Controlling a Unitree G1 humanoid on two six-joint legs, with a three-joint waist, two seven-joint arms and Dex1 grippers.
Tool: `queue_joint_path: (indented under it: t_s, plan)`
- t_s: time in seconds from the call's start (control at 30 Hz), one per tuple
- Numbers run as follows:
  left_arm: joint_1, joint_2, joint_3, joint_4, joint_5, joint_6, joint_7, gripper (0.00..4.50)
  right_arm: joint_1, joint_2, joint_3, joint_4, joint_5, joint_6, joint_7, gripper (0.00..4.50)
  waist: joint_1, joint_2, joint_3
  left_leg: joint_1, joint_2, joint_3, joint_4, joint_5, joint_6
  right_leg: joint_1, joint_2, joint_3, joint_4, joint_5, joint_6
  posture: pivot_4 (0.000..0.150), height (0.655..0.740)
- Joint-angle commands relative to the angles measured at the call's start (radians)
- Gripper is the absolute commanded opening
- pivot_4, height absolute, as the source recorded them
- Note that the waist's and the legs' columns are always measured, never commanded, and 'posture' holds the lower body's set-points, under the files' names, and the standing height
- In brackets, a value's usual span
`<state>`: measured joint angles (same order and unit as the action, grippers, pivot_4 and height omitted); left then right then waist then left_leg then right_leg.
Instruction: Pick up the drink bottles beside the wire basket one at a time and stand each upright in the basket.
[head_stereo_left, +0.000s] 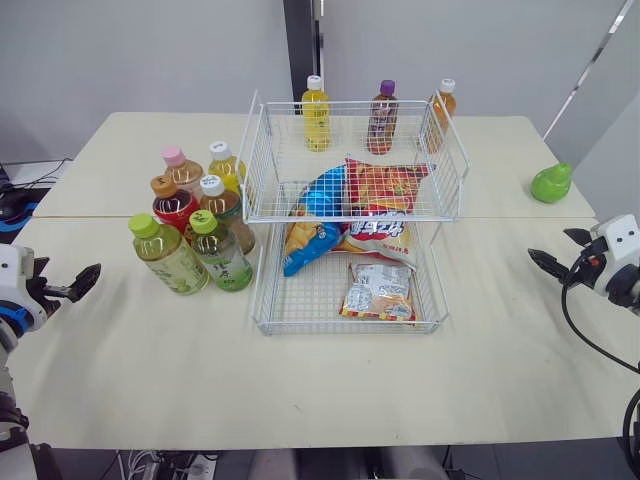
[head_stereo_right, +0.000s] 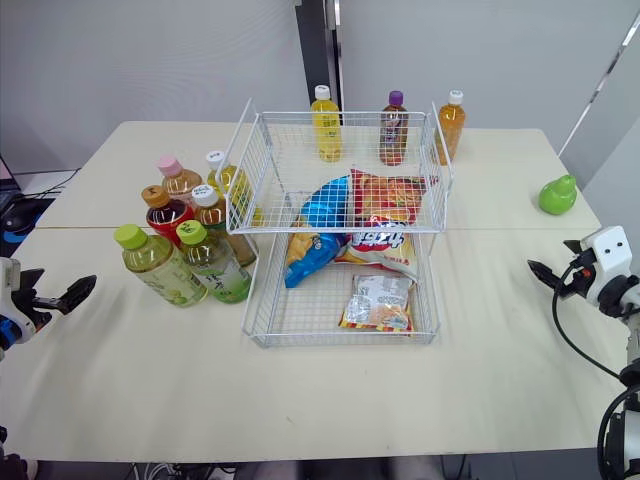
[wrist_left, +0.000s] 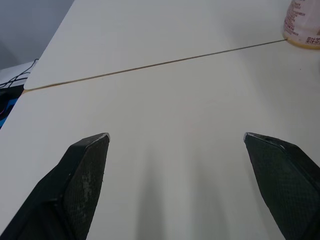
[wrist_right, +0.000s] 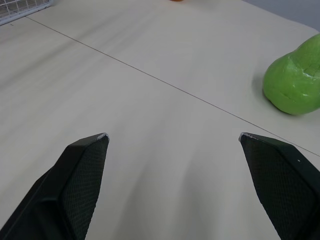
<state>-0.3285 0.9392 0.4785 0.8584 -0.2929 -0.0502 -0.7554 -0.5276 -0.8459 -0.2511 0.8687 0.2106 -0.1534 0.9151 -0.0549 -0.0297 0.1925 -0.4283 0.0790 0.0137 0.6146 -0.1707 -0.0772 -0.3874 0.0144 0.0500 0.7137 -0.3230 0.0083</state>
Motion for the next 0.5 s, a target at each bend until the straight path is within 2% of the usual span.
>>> queue_joint_path:
  t_s: [0.03,0.3,0.47,0.5]
  plan:
    - [-0.012,0.016,0.030,0.003,-0.018,0.000,0.018,4.48,0.002,-0.016,-0.034,-0.027,0.018,-0.004,-0.014,4.50,0.000,0.000,0.000,0.000,0.000,0.000,0.000,0.000,0.000,0.000,0.000,0.000,0.000,0.000,0.000,0.150,0.7400]
    - [-0.052,0.009,0.019,0.048,0.001,-0.034,0.070,4.48,0.005,-0.041,-0.039,-0.009,-0.007,-0.043,-0.069,4.50,0.001,0.000,0.000,0.000,0.000,0.000,0.000,0.000,0.000,0.000,0.000,0.000,0.000,0.000,0.000,0.150,0.7400]
    - [-0.118,-0.002,0.079,0.060,-0.067,0.010,0.130,4.48,-0.005,-0.013,-0.044,-0.095,0.005,-0.056,-0.136,4.50,0.001,0.000,0.000,0.000,0.000,0.000,0.000,0.000,0.000,0.000,0.000,0.000,0.000,0.000,0.000,0.150,0.7400]
    - [-0.127,-0.004,0.086,0.066,-0.074,0.016,0.136,4.48,-0.028,-0.013,-0.054,-0.132,0.037,-0.010,-0.125,4.50,0.000,0.000,0.000,0.000,0.000,0.000,0.000,0.000,0.000,0.000,0.000,0.000,0.001,0.000,0.000,0.150,0.7400]
